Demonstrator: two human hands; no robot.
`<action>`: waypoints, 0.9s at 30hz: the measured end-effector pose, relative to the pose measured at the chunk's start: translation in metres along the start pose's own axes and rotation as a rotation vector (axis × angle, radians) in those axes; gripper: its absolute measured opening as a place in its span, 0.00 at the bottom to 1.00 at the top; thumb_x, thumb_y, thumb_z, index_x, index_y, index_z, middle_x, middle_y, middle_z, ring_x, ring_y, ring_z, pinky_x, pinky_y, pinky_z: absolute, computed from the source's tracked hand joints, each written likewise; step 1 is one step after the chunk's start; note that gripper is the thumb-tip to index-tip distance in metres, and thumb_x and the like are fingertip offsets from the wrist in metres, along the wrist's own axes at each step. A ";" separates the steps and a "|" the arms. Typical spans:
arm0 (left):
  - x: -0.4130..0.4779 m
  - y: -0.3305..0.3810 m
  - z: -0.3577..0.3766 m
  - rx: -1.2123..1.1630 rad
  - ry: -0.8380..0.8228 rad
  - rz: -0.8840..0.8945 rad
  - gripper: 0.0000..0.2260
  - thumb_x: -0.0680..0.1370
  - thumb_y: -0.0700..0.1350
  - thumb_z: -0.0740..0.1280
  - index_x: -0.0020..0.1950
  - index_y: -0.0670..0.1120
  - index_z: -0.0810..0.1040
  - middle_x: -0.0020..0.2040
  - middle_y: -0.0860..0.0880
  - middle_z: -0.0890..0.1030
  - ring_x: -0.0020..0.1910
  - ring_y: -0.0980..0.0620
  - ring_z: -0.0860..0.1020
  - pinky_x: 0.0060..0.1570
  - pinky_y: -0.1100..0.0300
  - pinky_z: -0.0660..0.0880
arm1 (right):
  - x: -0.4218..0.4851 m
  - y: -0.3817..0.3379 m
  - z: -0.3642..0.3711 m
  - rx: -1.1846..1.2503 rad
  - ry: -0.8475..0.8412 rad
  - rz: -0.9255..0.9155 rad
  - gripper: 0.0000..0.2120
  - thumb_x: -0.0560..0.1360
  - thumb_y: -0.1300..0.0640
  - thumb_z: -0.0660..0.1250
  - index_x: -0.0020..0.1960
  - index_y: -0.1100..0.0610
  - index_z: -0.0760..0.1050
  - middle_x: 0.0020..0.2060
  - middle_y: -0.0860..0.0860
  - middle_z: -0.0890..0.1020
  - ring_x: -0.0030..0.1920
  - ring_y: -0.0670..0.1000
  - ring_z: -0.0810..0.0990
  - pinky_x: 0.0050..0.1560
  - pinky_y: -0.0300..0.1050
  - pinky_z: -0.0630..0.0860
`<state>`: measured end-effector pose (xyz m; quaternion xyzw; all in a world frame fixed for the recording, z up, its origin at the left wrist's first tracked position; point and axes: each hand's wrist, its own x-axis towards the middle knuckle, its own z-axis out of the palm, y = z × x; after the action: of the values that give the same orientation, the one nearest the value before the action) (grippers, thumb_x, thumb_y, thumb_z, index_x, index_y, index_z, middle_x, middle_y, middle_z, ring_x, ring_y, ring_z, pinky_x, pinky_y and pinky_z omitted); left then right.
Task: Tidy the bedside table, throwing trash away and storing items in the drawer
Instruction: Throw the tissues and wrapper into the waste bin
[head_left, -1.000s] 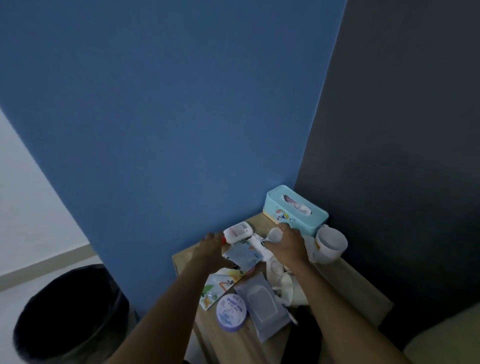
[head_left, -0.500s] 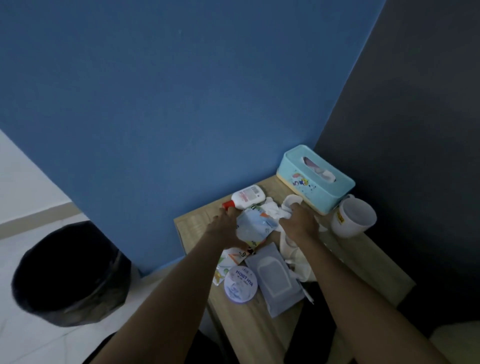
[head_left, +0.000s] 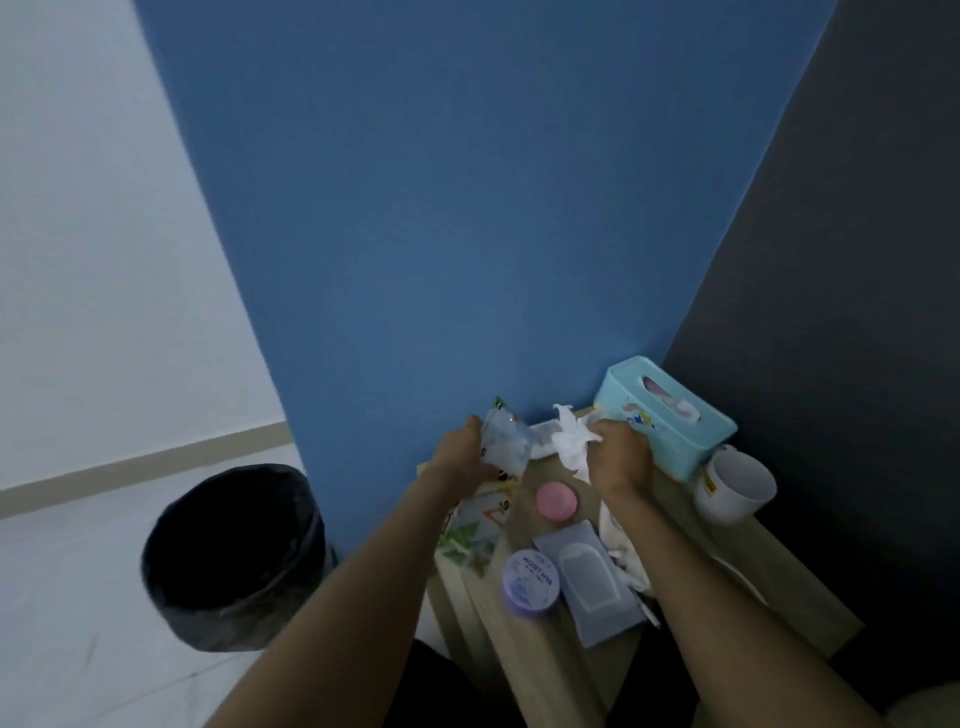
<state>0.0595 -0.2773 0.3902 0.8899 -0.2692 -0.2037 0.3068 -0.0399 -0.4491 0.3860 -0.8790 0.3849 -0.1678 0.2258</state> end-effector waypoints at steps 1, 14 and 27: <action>-0.009 -0.002 -0.008 -0.010 0.026 -0.012 0.26 0.72 0.44 0.73 0.63 0.37 0.66 0.61 0.37 0.77 0.60 0.38 0.76 0.55 0.50 0.73 | -0.009 -0.010 0.000 0.027 -0.004 -0.019 0.09 0.74 0.63 0.62 0.49 0.59 0.81 0.49 0.60 0.84 0.50 0.62 0.81 0.43 0.45 0.71; -0.160 -0.163 -0.119 -0.022 0.145 -0.374 0.29 0.68 0.50 0.76 0.64 0.41 0.71 0.61 0.43 0.78 0.59 0.43 0.76 0.55 0.54 0.75 | -0.165 -0.142 0.108 0.095 -0.475 -0.216 0.11 0.76 0.53 0.65 0.51 0.58 0.82 0.48 0.56 0.85 0.50 0.57 0.82 0.37 0.39 0.71; -0.118 -0.328 -0.142 -0.171 0.414 -0.647 0.20 0.76 0.41 0.65 0.64 0.37 0.64 0.58 0.37 0.76 0.57 0.37 0.76 0.46 0.54 0.71 | -0.170 -0.266 0.266 0.110 -0.622 -0.454 0.19 0.73 0.65 0.61 0.29 0.52 0.57 0.28 0.51 0.67 0.34 0.52 0.68 0.30 0.43 0.60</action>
<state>0.1599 0.0747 0.3017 0.9223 0.1107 -0.1278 0.3475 0.1346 -0.0893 0.2816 -0.9374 0.0843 0.0407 0.3355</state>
